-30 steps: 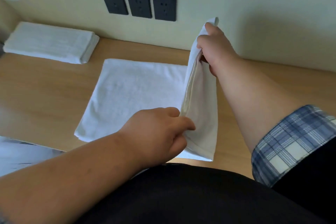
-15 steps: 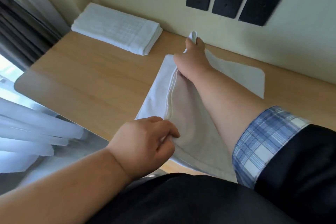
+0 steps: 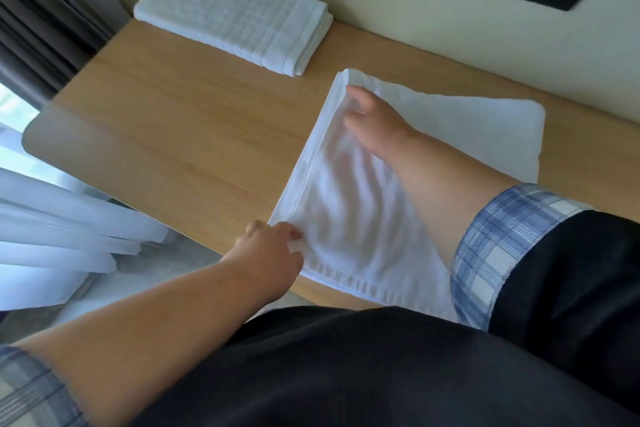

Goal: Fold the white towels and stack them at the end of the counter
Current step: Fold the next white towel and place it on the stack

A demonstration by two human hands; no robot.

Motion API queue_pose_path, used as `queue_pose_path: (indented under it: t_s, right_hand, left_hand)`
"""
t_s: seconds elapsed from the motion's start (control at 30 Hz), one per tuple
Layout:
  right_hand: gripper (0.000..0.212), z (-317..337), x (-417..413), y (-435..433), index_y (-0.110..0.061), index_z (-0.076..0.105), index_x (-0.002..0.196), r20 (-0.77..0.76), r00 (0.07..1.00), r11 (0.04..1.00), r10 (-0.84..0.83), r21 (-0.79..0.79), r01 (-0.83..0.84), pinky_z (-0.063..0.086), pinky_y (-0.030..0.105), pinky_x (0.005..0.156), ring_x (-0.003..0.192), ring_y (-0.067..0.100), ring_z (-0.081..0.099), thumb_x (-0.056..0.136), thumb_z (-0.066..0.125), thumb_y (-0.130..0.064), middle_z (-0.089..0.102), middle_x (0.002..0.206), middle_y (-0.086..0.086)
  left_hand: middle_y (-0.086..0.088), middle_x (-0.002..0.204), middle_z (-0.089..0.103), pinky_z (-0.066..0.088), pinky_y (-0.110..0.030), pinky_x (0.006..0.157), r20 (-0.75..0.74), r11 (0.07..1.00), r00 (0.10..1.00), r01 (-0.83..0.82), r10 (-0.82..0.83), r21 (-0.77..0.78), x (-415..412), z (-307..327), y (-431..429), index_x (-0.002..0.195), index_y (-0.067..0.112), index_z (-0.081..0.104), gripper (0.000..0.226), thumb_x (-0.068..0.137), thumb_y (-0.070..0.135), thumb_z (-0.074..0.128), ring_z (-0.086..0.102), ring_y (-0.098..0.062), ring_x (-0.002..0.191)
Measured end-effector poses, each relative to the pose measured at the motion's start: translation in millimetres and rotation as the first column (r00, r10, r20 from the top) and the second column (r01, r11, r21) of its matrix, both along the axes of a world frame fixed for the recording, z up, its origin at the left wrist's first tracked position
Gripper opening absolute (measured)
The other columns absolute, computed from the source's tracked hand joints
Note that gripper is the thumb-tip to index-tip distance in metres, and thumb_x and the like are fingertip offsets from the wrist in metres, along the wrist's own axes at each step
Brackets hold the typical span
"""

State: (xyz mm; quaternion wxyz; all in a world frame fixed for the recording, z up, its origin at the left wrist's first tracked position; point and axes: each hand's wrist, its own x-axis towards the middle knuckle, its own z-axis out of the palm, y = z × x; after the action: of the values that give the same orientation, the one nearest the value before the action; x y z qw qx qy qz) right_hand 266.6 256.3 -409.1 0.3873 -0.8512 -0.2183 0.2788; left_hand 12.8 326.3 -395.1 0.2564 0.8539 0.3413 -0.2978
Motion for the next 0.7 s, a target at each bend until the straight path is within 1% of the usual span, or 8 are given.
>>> queue_pose_path:
  t_s: [0.07,0.1,0.17,0.23,0.3,0.43,0.57,0.7]
  right_hand:
    - [0.051,2.1,8.4,-29.2,-0.035,0.054,0.137,0.125,0.992,1.000,-0.015,0.008,0.014,0.042,0.015,0.071,0.093,0.010,0.056,0.089,0.045,-0.020,0.053,0.128,-0.012]
    - [0.046,0.0,14.9,-46.7,-0.033,0.061,0.131,0.233,0.972,0.999,0.002,-0.041,0.008,0.044,0.019,0.078,0.098,0.011,0.057,0.090,0.046,-0.018,0.055,0.128,-0.011]
    - [0.041,-9.7,26.0,-83.6,-0.029,0.061,0.132,0.374,0.897,0.951,0.234,-0.279,-0.132,0.039,0.031,0.103,0.128,0.019,0.050,0.094,0.050,-0.021,0.052,0.143,-0.004]
    - [0.050,-23.2,26.9,-117.6,-0.035,0.036,0.151,0.285,0.830,0.803,0.479,-0.524,-0.284,0.015,0.043,0.121,0.151,0.023,0.015,0.101,0.044,-0.037,0.022,0.164,-0.003]
    - [0.058,-30.7,28.5,-141.2,-0.043,0.012,0.156,0.201,0.843,0.739,0.500,-0.607,-0.293,-0.001,0.045,0.121,0.153,0.018,-0.006,0.102,0.033,-0.051,-0.003,0.167,-0.009]
    - [0.067,-22.1,35.0,-167.0,-0.045,0.003,0.156,0.173,0.889,0.720,0.424,-0.660,-0.215,0.003,0.044,0.121,0.153,0.017,-0.005,0.097,0.031,-0.064,-0.007,0.166,-0.012]
    - [0.074,-9.9,23.2,-208.3,-0.041,0.004,0.156,0.159,0.923,0.683,0.350,-0.718,-0.136,0.013,0.047,0.118,0.151,0.025,0.006,0.094,0.032,-0.070,-0.002,0.167,-0.011]
    - [0.082,-2.6,-1.9,-257.6,-0.034,0.007,0.157,0.177,0.936,0.687,0.304,-0.722,-0.087,0.018,0.048,0.117,0.147,0.030,0.012,0.090,0.036,-0.072,0.008,0.165,-0.003]
  left_hand:
    - [0.002,0.139,0.026,0.040,-0.037,0.098,0.050,0.973,0.988,0.137,-0.149,0.188,7.8,9.4,-6.7,0.139,0.046,0.034,0.049,0.092,0.047,0.049,0.032,-0.022,0.126]
    - [0.003,0.140,0.026,0.037,-0.037,0.099,0.143,0.952,0.961,0.199,-0.235,0.231,13.9,14.4,-11.5,0.139,0.046,0.032,0.049,0.093,0.047,0.049,0.030,-0.022,0.128]
    - [0.007,0.138,0.033,0.038,-0.036,0.100,0.303,0.934,0.884,0.334,-0.357,0.126,29.5,20.2,-26.8,0.139,0.050,0.032,0.046,0.096,0.044,0.046,0.034,-0.018,0.129]
    - [0.008,0.142,0.036,0.040,-0.040,0.103,0.297,0.865,0.826,0.502,-0.479,-0.001,43.0,20.3,-52.2,0.145,0.053,0.023,0.051,0.099,0.045,0.042,0.035,-0.018,0.132]
    - [0.003,0.155,0.024,0.033,-0.048,0.110,0.175,0.787,0.771,0.615,-0.613,0.049,50.7,11.6,-78.6,0.151,0.050,0.011,0.059,0.098,0.056,0.037,0.028,-0.024,0.139]
    - [-0.003,0.162,0.007,0.010,-0.067,0.114,0.005,0.805,0.821,0.558,-0.571,0.200,70.2,-0.5,-108.8,0.155,0.038,0.010,0.074,0.091,0.075,0.020,0.009,-0.030,0.148]
    - [0.005,0.164,0.001,0.006,-0.072,0.111,-0.030,0.832,0.863,0.495,-0.504,0.250,92.6,-2.2,-112.2,0.154,0.035,0.014,0.080,0.087,0.079,0.020,-0.005,-0.031,0.150]
    - [0.009,0.162,-0.020,0.008,-0.074,0.110,-0.063,0.831,0.871,0.485,-0.488,0.273,112.3,-11.4,-115.4,0.153,0.042,0.006,0.075,0.090,0.073,0.032,-0.016,-0.039,0.148]
